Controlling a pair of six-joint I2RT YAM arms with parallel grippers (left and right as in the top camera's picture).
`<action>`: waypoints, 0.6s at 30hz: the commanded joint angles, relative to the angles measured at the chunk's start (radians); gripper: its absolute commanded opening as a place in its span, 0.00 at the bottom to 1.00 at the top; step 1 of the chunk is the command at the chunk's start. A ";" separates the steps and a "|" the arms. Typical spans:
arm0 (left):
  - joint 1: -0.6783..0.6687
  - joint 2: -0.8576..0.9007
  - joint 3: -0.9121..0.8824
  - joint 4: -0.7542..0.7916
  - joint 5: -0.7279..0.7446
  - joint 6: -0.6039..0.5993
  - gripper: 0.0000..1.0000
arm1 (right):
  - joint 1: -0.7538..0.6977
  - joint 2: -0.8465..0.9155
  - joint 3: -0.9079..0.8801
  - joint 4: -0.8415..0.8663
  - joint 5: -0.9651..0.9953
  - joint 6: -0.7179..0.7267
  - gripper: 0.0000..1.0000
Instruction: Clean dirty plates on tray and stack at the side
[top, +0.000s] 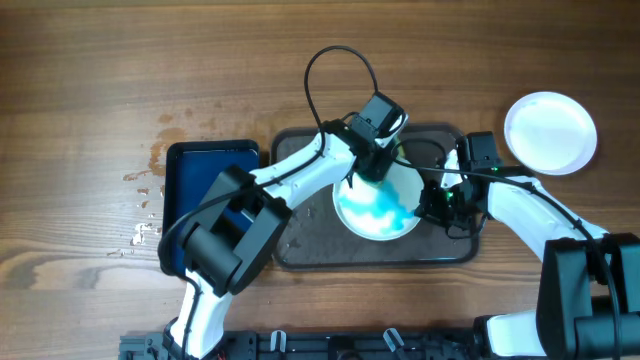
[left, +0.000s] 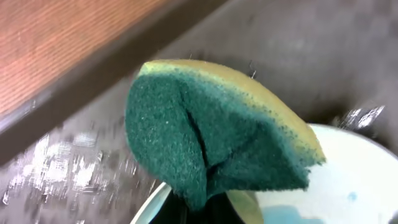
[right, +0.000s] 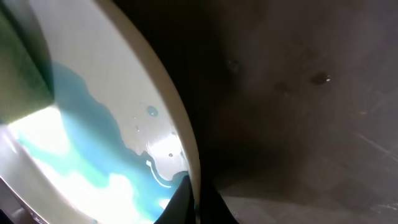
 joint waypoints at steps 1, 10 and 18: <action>0.025 0.020 -0.012 -0.117 -0.021 0.022 0.04 | 0.011 0.015 -0.016 -0.003 0.014 -0.031 0.04; -0.005 0.017 -0.013 -0.204 0.010 0.019 0.04 | 0.011 0.015 -0.016 0.001 0.014 -0.031 0.04; -0.109 -0.035 -0.012 -0.161 0.007 0.013 0.04 | 0.011 0.015 -0.016 0.000 0.014 -0.030 0.04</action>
